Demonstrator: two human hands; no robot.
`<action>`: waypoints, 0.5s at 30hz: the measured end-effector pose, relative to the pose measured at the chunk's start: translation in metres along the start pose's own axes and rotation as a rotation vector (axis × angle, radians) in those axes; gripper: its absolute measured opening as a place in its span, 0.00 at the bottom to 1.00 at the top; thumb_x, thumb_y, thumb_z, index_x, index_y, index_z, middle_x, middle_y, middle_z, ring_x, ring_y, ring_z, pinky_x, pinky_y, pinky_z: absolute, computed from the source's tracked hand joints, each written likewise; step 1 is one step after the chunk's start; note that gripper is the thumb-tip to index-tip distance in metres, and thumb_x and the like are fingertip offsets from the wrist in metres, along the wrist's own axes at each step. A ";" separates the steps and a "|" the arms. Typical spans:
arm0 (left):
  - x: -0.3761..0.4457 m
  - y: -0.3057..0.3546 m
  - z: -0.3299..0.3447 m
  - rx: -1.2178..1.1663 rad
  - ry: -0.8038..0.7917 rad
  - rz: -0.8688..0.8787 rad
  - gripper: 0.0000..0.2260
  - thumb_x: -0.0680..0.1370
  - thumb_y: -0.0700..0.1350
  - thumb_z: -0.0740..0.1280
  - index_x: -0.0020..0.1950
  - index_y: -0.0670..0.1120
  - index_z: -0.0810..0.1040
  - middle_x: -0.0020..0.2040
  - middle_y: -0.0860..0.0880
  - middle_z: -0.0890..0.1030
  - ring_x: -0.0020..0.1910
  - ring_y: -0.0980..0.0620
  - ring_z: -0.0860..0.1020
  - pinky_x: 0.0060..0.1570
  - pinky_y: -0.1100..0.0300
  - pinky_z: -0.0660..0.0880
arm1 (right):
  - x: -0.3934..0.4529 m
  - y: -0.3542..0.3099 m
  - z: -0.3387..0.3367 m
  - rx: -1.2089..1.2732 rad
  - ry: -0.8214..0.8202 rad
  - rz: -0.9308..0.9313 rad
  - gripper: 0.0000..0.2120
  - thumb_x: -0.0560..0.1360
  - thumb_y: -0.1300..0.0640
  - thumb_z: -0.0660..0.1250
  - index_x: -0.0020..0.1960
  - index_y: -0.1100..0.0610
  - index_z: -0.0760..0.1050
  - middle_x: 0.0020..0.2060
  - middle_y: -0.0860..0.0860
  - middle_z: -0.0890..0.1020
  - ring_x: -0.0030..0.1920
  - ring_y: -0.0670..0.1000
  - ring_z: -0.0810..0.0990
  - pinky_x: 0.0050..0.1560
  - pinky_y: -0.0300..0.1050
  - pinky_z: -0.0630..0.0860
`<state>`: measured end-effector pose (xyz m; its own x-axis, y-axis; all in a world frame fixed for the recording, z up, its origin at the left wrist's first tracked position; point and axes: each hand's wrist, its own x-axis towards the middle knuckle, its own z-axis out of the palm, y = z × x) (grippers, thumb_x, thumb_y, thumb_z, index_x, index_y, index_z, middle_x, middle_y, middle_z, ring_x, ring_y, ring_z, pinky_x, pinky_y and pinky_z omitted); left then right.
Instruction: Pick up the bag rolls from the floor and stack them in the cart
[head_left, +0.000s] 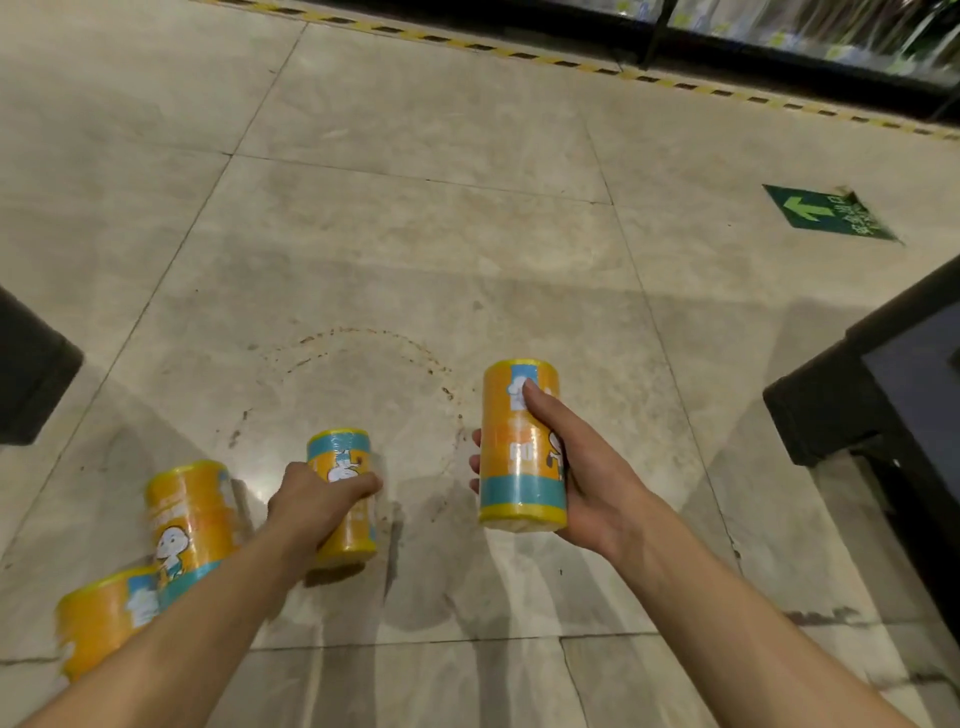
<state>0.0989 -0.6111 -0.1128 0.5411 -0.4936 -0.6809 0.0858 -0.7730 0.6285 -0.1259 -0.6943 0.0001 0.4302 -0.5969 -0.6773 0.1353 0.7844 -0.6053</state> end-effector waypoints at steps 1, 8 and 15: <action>0.000 0.001 -0.001 -0.058 -0.051 0.020 0.42 0.51 0.58 0.79 0.61 0.44 0.74 0.53 0.39 0.82 0.45 0.41 0.83 0.39 0.48 0.83 | 0.000 0.000 0.000 0.003 0.002 -0.003 0.29 0.67 0.46 0.76 0.63 0.59 0.79 0.50 0.61 0.85 0.46 0.61 0.86 0.60 0.60 0.79; -0.039 0.049 -0.014 -0.422 -0.346 0.180 0.30 0.61 0.47 0.75 0.62 0.48 0.73 0.55 0.41 0.82 0.46 0.44 0.83 0.45 0.47 0.83 | 0.001 0.004 0.009 0.004 0.006 -0.047 0.24 0.66 0.47 0.75 0.58 0.58 0.80 0.49 0.59 0.86 0.45 0.58 0.85 0.53 0.55 0.81; -0.092 0.092 -0.052 -0.523 -0.528 0.270 0.38 0.56 0.53 0.78 0.64 0.43 0.77 0.55 0.39 0.84 0.46 0.44 0.84 0.48 0.47 0.83 | -0.014 -0.010 0.040 0.022 -0.043 -0.091 0.29 0.64 0.48 0.76 0.62 0.59 0.79 0.49 0.60 0.86 0.43 0.58 0.85 0.48 0.54 0.82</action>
<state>0.1005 -0.6160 0.0277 0.1413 -0.8627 -0.4856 0.4614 -0.3766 0.8033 -0.0976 -0.6870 0.0323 0.4532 -0.6583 -0.6010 0.1950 0.7311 -0.6538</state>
